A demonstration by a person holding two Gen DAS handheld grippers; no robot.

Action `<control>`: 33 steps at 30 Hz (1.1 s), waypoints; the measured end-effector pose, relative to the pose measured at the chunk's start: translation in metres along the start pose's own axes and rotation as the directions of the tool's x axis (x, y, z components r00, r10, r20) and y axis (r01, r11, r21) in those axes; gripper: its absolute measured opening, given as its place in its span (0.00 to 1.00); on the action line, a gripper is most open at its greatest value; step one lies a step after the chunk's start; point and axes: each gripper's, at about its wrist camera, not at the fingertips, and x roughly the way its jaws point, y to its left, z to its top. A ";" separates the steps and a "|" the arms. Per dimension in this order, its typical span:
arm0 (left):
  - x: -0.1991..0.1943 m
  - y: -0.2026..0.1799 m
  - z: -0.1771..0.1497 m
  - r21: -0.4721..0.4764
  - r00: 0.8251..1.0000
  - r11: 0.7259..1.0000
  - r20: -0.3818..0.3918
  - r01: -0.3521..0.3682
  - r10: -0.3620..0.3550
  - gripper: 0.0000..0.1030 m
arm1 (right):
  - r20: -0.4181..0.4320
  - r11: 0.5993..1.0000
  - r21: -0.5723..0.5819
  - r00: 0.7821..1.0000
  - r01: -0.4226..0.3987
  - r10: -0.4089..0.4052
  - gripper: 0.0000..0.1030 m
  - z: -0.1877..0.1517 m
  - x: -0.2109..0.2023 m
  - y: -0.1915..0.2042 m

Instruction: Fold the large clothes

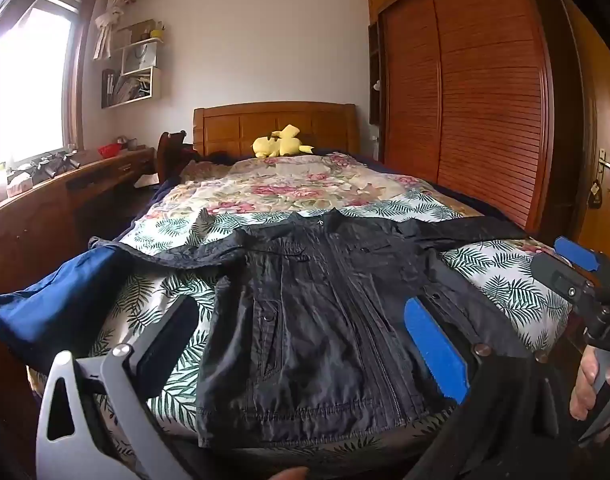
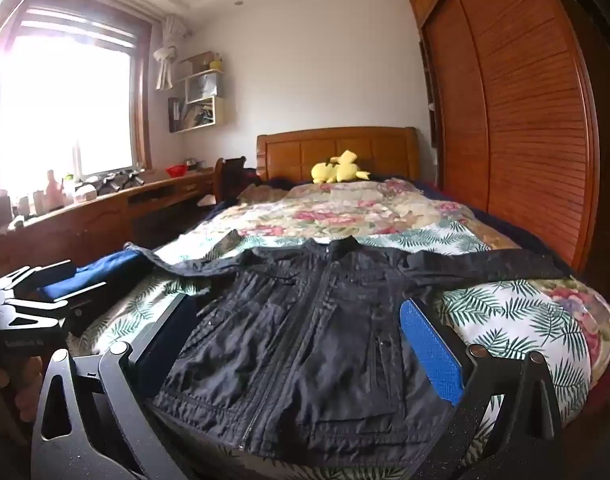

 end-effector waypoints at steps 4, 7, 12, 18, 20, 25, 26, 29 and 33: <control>0.001 0.001 0.000 -0.003 1.000 1.000 0.000 0.005 -0.005 1.00 | 0.021 1.000 -0.006 1.000 0.001 -0.001 1.00 -0.002 -0.001 0.000; 0.003 0.001 0.001 0.000 1.000 1.000 -0.001 0.003 -0.003 1.00 | 0.020 1.000 -0.006 1.000 0.002 -0.001 1.00 -0.002 -0.001 0.000; -0.002 0.005 -0.001 -0.006 1.000 1.000 0.011 -0.004 0.004 1.00 | 0.019 1.000 0.000 1.000 0.004 -0.004 1.00 0.001 -0.003 0.000; -0.002 0.004 -0.002 -0.009 1.000 1.000 0.013 -0.003 0.003 1.00 | 0.013 1.000 0.004 1.000 0.004 -0.004 1.00 0.001 -0.001 -0.001; -0.002 0.005 -0.002 -0.009 1.000 1.000 0.013 0.000 0.000 1.00 | 0.012 1.000 0.006 1.000 0.004 -0.004 1.00 -0.003 0.000 -0.002; -0.004 0.005 -0.001 -0.002 1.000 1.000 0.016 0.000 0.000 1.00 | 0.009 1.000 0.012 1.000 0.010 -0.010 1.00 -0.004 0.001 -0.002; -0.005 0.004 0.000 0.000 1.000 1.000 0.017 -0.001 0.001 1.00 | 0.008 1.000 0.012 1.000 0.010 -0.010 1.00 -0.004 0.002 -0.003; -0.006 0.002 0.001 0.004 1.000 1.000 0.019 -0.001 0.001 1.00 | 0.009 1.000 0.013 1.000 0.010 -0.011 1.00 -0.005 0.002 -0.003; -0.008 0.000 0.003 0.006 1.000 1.000 0.022 -0.002 0.002 1.00 | 0.007 1.000 0.014 1.000 0.009 -0.009 1.00 -0.004 0.002 -0.004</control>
